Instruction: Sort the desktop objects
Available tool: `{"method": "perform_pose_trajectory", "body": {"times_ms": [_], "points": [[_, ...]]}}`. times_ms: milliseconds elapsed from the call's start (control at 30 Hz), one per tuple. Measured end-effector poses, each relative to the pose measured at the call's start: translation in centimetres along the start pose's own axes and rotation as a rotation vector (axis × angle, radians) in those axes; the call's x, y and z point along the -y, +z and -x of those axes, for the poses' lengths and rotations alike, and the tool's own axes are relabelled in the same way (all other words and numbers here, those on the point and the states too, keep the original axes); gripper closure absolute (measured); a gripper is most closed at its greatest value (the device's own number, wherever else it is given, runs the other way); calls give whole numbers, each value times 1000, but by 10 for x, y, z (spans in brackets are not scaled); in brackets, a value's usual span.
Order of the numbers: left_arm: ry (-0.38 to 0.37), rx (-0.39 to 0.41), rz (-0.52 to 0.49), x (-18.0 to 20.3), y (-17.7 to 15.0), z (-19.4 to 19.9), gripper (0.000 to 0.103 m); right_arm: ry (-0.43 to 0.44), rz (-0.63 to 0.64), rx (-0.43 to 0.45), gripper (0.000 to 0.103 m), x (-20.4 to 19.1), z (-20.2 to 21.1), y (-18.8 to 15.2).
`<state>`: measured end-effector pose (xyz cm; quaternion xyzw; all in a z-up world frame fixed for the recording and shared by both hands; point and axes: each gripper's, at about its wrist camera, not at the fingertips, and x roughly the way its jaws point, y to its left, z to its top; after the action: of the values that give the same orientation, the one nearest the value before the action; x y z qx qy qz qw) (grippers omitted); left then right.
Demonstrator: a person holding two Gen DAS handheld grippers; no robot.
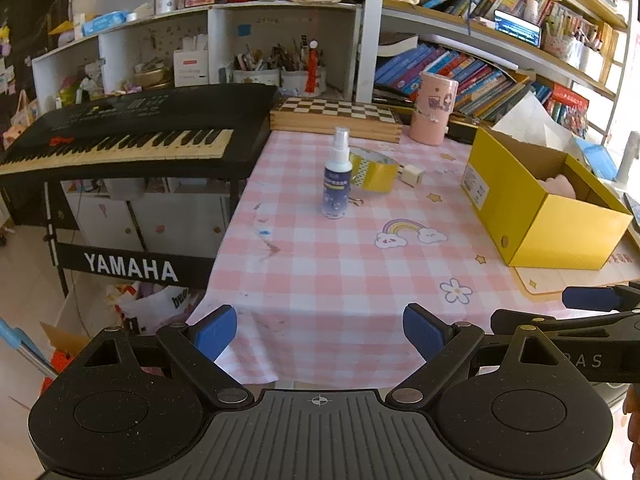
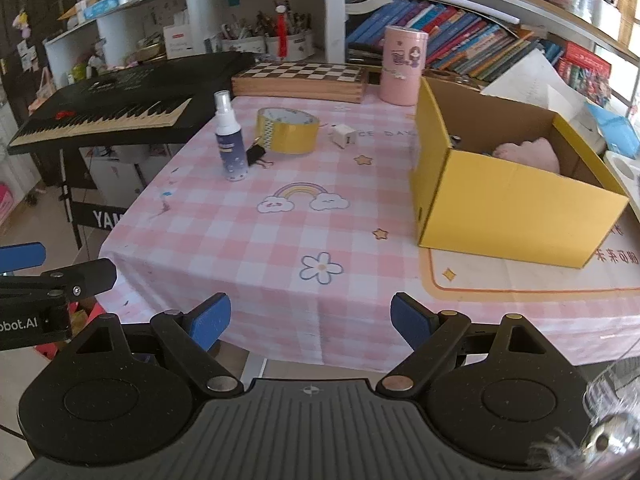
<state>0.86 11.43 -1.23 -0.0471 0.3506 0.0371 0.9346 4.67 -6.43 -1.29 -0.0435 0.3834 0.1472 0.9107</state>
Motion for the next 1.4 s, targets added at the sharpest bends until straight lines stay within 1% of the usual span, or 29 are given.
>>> {"method": "perform_pose_trajectory", "body": {"times_ms": [233, 500, 600, 700, 867, 1100, 1167, 1333, 1400], "points": [[-4, 8, 7, -1, 4, -5, 11, 22, 24, 14, 17, -4, -7, 9], [15, -5, 9, 2, 18, -26, 11, 43, 46, 14, 18, -1, -27, 25], [33, 5, 13, 2, 24, -33, 11, 59, 52, 13, 19, 1, -40, 37], [39, -10, 21, 3, 30, -44, 11, 66, 69, 21, 21, 3, -50, 48], [54, -4, 39, 6, 44, -60, 11, 78, 80, 49, 24, 9, -69, 72], [84, 12, 40, 12, 66, -85, 13, 110, 91, 74, 25, 19, -94, 106], [91, 19, 38, 14, 73, -92, 13, 120, 81, 84, 28, 23, -101, 117], [95, 17, 30, 21, 87, -116, 21, 143, 65, 102, 29, 30, -116, 140], [83, 14, 26, 23, 92, -128, 28, 151, 63, 102, 29, 32, -123, 148]]}}
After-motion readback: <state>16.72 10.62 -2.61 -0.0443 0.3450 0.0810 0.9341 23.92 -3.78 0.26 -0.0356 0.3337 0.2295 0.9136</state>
